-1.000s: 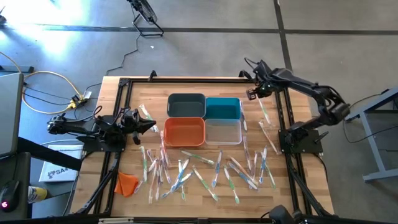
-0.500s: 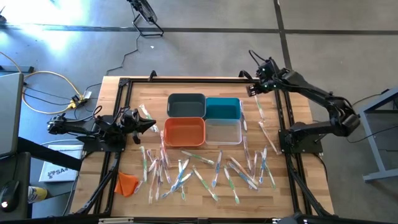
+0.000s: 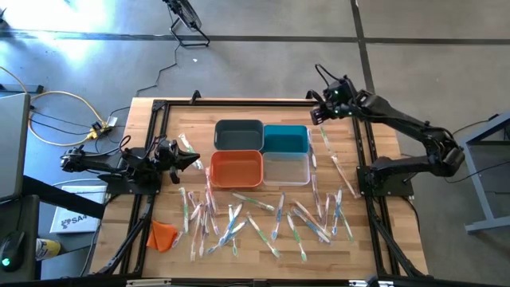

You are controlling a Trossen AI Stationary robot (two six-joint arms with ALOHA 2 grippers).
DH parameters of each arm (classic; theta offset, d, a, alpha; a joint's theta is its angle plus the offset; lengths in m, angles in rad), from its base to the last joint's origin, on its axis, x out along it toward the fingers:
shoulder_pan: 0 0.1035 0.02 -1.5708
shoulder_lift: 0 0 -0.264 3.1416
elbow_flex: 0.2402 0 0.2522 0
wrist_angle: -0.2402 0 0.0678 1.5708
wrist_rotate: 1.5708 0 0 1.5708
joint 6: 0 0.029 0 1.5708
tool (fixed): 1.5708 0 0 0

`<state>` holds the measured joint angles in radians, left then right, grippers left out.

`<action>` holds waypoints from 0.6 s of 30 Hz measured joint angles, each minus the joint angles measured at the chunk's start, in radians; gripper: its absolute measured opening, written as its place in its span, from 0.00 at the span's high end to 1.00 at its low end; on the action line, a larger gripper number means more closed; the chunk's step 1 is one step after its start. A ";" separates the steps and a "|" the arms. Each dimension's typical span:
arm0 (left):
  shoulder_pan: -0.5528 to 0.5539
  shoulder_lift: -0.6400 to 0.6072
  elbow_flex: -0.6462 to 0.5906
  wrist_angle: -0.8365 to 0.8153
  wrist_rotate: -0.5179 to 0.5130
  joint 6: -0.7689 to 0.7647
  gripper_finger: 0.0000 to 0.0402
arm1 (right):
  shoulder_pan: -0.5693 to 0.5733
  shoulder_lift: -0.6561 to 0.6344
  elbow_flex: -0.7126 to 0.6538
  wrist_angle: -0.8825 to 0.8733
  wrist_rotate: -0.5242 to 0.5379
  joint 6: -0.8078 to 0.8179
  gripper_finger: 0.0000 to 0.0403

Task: Pick & Place Toothbrushes
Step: Put the green toothbrush into the right blue bin

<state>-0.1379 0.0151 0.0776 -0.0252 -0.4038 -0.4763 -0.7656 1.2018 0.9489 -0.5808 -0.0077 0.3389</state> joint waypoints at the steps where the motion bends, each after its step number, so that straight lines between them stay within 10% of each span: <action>1: 0.000 0.000 0.000 0.000 0.000 0.000 0.98 | 0.008 0.000 0.001 0.005 0.000 0.000 0.99; 18: 0.000 0.000 0.000 -0.004 -0.001 -0.002 0.98 | 0.181 0.000 0.238 0.006 0.116 -0.032 0.99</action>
<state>-0.1379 0.0151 0.0776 -0.0290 -0.4046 -0.4778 -0.5845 1.2018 1.1872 -0.5753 0.1086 0.3071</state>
